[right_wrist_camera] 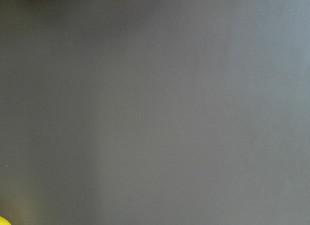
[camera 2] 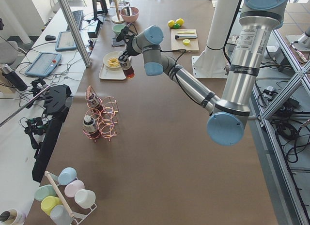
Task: Place tea on tray
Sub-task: 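Grasp the white-capped tea bottle and lift it out of the rack, then carry the bottle with the left gripper toward the table center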
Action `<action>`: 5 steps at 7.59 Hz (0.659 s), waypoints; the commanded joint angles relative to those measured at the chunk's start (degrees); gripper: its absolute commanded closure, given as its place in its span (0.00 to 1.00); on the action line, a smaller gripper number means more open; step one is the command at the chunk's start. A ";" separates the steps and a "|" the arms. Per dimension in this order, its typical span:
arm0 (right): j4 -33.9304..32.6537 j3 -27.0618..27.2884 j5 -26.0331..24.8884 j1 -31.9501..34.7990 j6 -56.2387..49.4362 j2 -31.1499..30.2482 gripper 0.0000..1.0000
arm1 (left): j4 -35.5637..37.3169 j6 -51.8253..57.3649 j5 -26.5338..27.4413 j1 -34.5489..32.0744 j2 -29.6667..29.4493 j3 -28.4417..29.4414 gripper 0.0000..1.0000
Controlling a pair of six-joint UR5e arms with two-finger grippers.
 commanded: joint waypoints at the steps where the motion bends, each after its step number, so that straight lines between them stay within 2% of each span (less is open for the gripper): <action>1: -0.02 -0.02 0.09 -0.03 0.08 -0.19 0.00 | -0.09 7.26 9.08 14.18 -6.44 -1.41 1.00; 2: -0.02 -0.02 0.96 -0.03 0.08 -0.28 0.00 | 0.26 10.11 21.60 23.64 -8.80 -0.36 1.00; 3: -0.02 -0.02 2.10 0.06 0.08 -0.28 0.00 | 1.91 11.35 25.03 28.26 -12.91 1.91 1.00; 4: -0.02 -0.02 2.11 0.06 0.17 -0.28 0.00 | 7.76 11.45 26.98 28.57 -15.04 1.84 1.00; 5: -0.02 0.07 2.11 -0.03 0.17 -0.19 0.00 | 10.43 11.54 31.53 31.18 -16.89 2.37 1.00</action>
